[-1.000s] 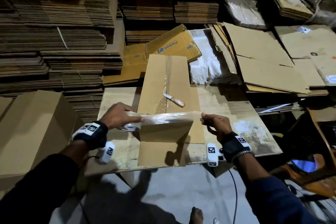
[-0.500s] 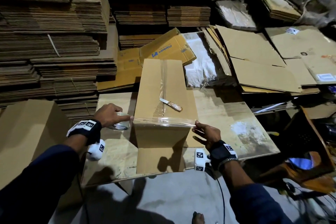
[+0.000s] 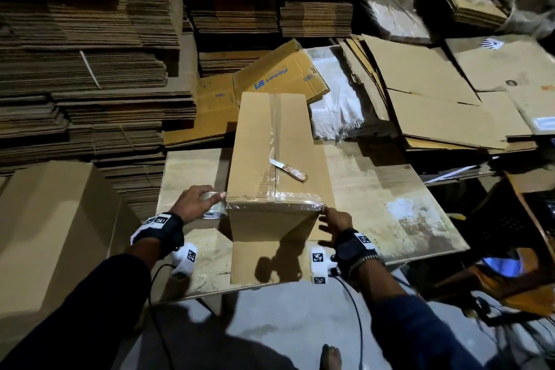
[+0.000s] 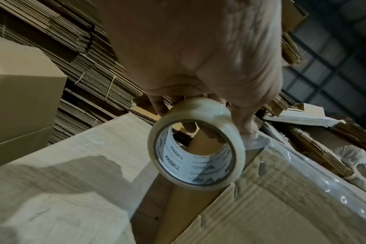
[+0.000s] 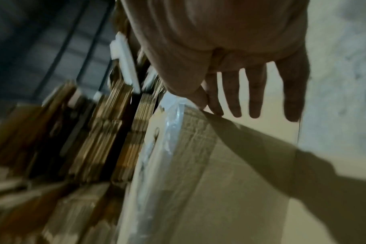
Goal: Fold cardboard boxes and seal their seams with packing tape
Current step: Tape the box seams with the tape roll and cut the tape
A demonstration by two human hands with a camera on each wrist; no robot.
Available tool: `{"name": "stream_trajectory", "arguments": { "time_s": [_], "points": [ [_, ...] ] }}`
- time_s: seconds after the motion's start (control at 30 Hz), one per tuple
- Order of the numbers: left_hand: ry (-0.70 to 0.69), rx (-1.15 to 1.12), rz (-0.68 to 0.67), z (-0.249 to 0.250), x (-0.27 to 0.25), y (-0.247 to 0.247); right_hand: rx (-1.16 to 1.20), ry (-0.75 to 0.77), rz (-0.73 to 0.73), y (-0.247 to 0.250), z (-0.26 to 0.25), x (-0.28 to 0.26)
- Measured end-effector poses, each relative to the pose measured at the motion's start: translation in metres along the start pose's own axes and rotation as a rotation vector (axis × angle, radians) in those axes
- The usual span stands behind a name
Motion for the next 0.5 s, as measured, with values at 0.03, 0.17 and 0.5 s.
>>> {"name": "stream_trajectory", "arguments": {
  "time_s": [0.03, 0.17, 0.5],
  "points": [
    [0.003, -0.007, -0.004, -0.001, 0.0, -0.001, -0.121, 0.013, 0.023, 0.007, -0.004, 0.004],
    [-0.001, -0.006, -0.012, -0.006, 0.002, -0.002, -0.485, 0.463, 0.284, 0.019, -0.043, 0.001],
    [0.006, 0.058, 0.017, -0.009, 0.003, -0.006, -1.325, 1.396, -0.276, -0.18, -0.052, -0.075]
  ]
}}
Point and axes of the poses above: each hand's wrist, its own x-axis towards the middle knuckle, its own y-axis out of the back of the hand, z = x × y, the point moved 4 cm from there along x, towards the middle knuckle, and after that the axes turned 2 degrees about -z, right-handed, at the moved point
